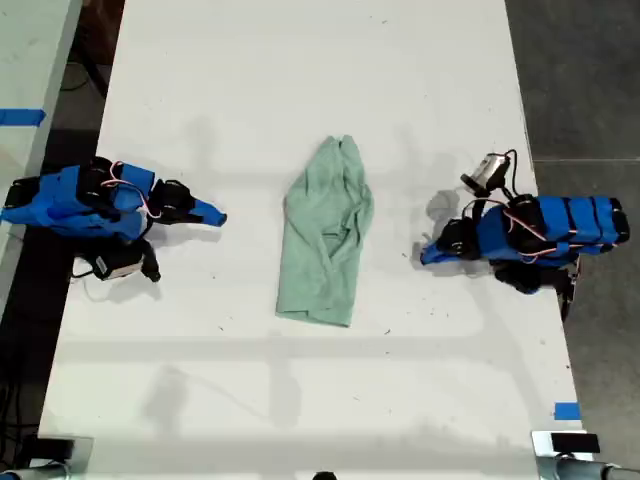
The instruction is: Fold t shirt
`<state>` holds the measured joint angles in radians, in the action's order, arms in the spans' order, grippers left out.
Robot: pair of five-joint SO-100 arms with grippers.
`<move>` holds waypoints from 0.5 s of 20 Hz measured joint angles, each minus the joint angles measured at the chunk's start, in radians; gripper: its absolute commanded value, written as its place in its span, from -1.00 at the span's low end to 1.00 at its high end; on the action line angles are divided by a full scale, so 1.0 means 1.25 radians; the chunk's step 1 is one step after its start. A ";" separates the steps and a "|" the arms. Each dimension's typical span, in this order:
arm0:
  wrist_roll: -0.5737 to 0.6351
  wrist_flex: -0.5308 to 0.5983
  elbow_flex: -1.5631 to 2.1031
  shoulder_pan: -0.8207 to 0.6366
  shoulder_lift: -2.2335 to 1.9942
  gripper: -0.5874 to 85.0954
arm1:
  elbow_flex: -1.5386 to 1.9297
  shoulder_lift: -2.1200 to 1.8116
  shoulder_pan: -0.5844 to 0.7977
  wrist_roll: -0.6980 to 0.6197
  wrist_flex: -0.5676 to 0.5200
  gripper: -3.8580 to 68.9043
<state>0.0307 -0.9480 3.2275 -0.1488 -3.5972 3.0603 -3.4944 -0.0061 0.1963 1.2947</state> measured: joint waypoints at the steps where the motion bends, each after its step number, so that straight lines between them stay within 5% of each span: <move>1: -0.010 -0.001 -0.010 0.006 0.001 -0.99 | -0.004 0.001 0.017 0.015 0.000 -0.94; 6: -0.050 0.083 -0.258 0.042 0.344 -0.98 | -0.309 0.461 0.004 0.000 -0.079 -0.95; 10: -0.042 0.130 -0.693 0.171 0.956 -0.61 | -0.596 0.955 -0.039 -0.029 -0.185 -0.66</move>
<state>-0.0215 -0.7854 2.3608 0.0644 -2.4022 2.3148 -2.3010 -0.0552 0.1595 1.0630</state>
